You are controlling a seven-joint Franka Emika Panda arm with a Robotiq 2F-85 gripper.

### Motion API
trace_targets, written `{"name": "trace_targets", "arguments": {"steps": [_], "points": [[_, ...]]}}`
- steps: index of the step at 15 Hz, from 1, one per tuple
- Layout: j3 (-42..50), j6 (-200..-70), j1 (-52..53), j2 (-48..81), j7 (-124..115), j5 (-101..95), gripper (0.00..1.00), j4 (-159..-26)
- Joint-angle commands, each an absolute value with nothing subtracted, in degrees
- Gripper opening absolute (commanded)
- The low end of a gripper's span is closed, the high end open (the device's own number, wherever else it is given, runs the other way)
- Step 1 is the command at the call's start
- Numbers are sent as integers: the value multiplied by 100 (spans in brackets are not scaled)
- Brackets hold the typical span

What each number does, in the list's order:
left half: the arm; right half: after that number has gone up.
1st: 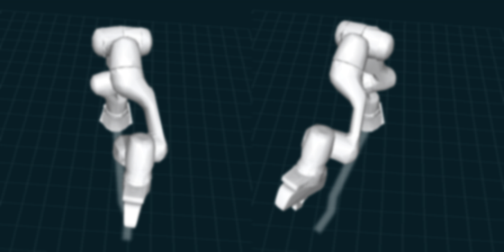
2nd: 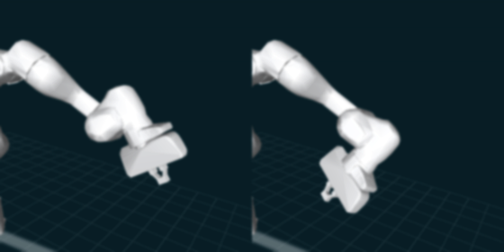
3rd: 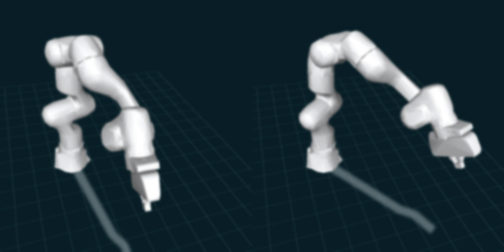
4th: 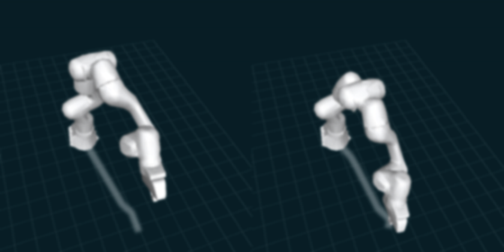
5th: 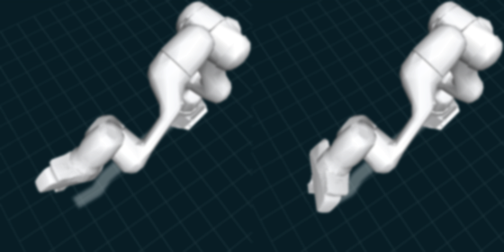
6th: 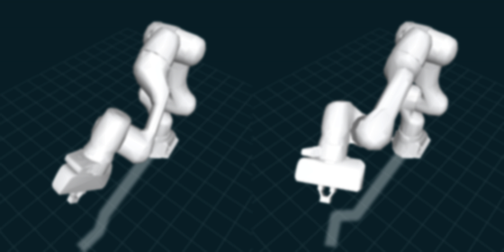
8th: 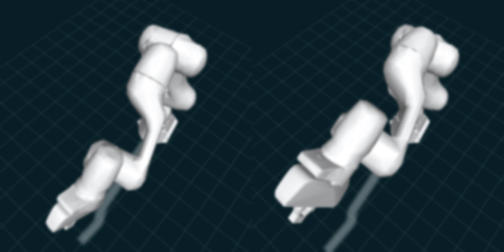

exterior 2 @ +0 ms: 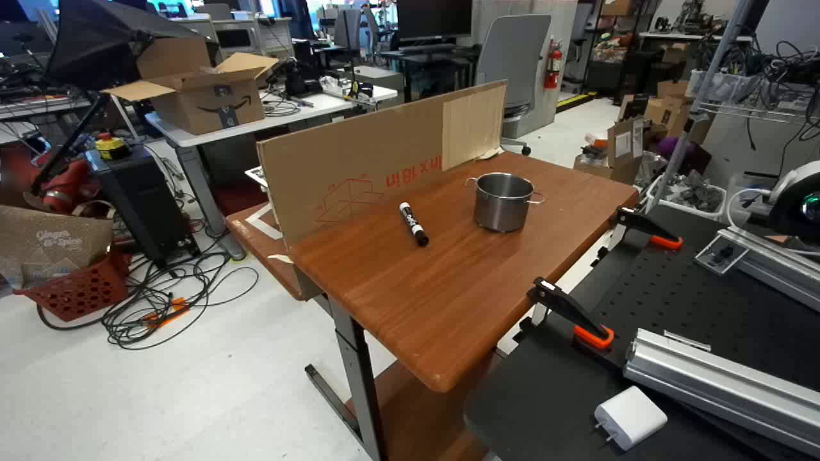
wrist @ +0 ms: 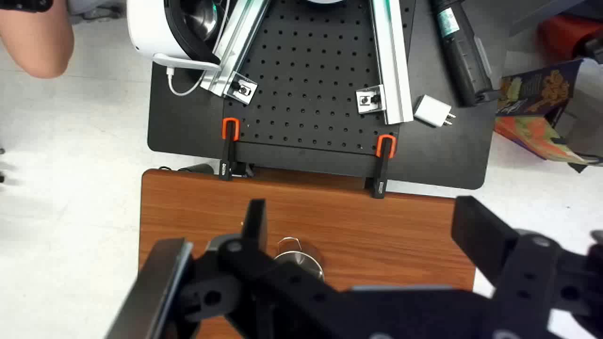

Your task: Put the black marker in the pot

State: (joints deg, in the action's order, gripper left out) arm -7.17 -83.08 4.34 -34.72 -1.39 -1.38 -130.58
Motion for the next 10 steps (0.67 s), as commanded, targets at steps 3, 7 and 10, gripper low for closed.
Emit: {"name": "trace_targets", "arguments": {"steps": [3,7,10], "points": [[-680,-8295,485,-3462,-164,-155,100,-13025],[-695,-8337,475,-3440,-221,-142,100,-13035],[-678,-8840,451,-3355,-574,239,100,-13176]]}}
